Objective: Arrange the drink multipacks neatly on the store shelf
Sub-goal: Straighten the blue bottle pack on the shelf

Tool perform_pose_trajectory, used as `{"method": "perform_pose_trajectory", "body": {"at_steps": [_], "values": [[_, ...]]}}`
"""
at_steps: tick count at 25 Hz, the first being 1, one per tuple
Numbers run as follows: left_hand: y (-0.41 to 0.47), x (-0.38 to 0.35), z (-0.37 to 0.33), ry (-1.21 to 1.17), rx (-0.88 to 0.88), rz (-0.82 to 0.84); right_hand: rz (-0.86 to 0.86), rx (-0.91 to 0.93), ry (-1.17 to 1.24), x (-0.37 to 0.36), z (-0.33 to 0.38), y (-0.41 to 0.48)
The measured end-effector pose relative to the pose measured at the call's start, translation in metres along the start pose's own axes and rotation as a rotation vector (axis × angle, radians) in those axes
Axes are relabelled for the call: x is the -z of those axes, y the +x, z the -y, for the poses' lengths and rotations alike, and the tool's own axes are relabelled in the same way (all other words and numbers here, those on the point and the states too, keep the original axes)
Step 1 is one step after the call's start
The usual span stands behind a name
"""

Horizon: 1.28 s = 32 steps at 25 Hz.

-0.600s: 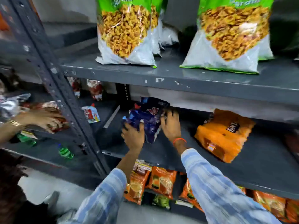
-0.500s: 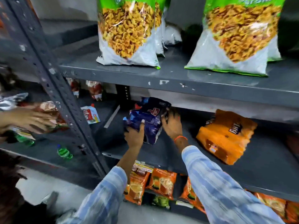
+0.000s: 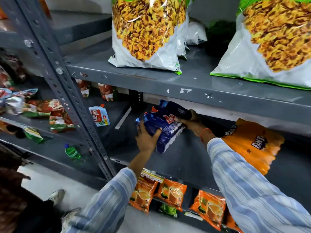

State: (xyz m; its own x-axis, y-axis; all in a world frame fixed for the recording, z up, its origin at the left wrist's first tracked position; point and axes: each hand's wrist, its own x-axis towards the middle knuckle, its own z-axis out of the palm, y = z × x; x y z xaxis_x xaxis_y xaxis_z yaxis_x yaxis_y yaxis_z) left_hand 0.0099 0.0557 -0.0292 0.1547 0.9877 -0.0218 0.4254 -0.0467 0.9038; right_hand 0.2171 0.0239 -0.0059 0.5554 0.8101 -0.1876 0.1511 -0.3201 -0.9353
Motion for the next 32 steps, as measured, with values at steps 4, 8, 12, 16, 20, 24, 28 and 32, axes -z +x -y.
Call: {"method": "perform_pose_trajectory", "body": {"at_steps": [4, 8, 12, 16, 20, 24, 28, 32], "values": [[-0.001, -0.012, -0.004, -0.391, 0.351, 0.046, 0.032, 0.06, -0.063, 0.005, 0.007, 0.004], [-0.005, -0.012, -0.006, -0.593, 0.347, 0.08, 0.078, 0.09, 0.026, 0.004, 0.013, 0.002], [-0.023, -0.003, 0.004, -0.295, 0.077, 0.053, -0.05, 0.103, 0.256, 0.002, -0.016, -0.033], [-0.025, 0.016, 0.025, -0.012, -0.325, 0.129, -0.162, 0.078, 0.152, 0.006, -0.039, -0.063], [-0.029, 0.024, 0.026, 0.02, -0.359, 0.187, -0.088, 0.077, 0.108, 0.006, -0.059, -0.088], [-0.071, -0.009, 0.0, 0.121, -0.189, -0.008, -0.025, -0.069, 0.536, 0.012, -0.037, -0.078], [-0.108, -0.05, -0.035, -0.014, -0.062, 0.1, -0.112, -0.166, 0.538, 0.021, -0.021, -0.081], [-0.058, -0.032, -0.039, -0.161, 0.005, 0.169, -0.208, 0.008, 0.456, 0.014, -0.031, -0.095]]}}
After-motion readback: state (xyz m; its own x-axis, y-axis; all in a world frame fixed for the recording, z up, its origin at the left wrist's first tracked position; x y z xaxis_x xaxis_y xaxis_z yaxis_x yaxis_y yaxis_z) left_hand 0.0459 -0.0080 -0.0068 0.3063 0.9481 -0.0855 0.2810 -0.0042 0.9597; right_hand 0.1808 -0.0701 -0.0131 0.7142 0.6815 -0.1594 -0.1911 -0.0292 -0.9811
